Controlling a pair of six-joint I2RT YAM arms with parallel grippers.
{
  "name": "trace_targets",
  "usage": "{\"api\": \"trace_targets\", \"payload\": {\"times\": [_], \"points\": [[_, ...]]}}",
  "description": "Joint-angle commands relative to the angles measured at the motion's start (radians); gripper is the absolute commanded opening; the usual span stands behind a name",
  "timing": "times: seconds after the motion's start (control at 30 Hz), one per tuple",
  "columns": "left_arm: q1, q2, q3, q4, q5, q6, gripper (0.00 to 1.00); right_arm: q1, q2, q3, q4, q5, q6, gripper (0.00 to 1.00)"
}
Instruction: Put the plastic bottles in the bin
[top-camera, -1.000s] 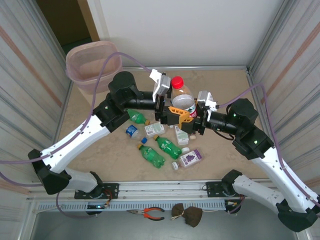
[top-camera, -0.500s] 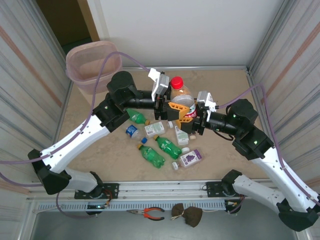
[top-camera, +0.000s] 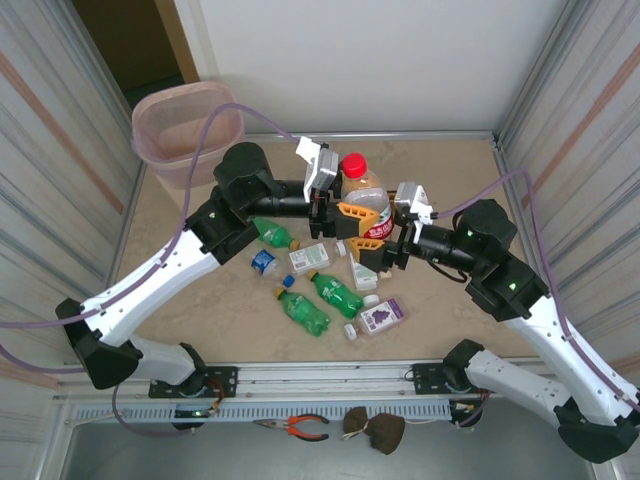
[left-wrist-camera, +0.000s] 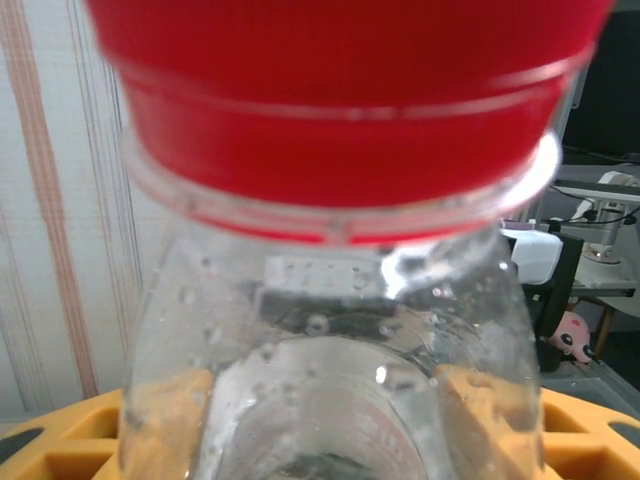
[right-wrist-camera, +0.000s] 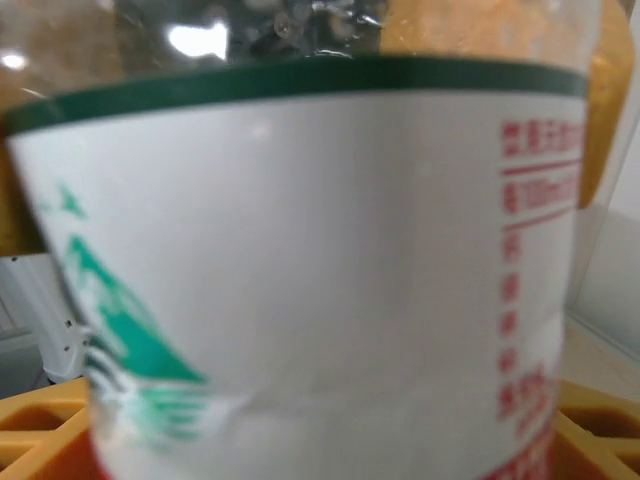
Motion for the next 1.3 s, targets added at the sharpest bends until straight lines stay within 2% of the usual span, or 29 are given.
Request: {"api": "trace_targets", "payload": {"times": [0.0,0.2,0.4,0.6,0.77,1.0,1.17,1.27], "points": [[0.016,-0.033,-0.001,-0.022,-0.033,0.038,0.56,0.008,-0.031,0.022,-0.025,0.032,0.007,0.81],[0.076,-0.065,0.003,-0.099,-0.101,0.062,0.56,0.01,-0.067,0.018,-0.067,0.076,0.009,0.82],[0.159,-0.092,0.071,-0.325,-0.219,0.176,0.57,0.012,-0.099,0.014,-0.094,0.113,0.012,0.79],[0.344,-0.092,0.139,-0.462,-0.288,0.16,0.57,0.012,-0.105,0.017,-0.099,0.128,0.011,0.78],[0.533,-0.071,0.163,-0.501,-0.298,0.114,0.57,0.013,-0.096,0.02,-0.104,0.127,0.012,0.78],[0.781,0.045,0.265,-0.558,-0.304,0.048,0.55,0.014,-0.101,0.028,-0.112,0.136,0.015,0.77],[0.891,0.166,0.378,-0.627,-0.365,0.011,0.54,0.015,-0.102,0.031,-0.127,0.143,0.014,0.77],[0.899,0.221,0.423,-0.665,-0.457,0.037,0.55,0.016,-0.102,0.031,-0.135,0.155,0.018,0.76]]}}
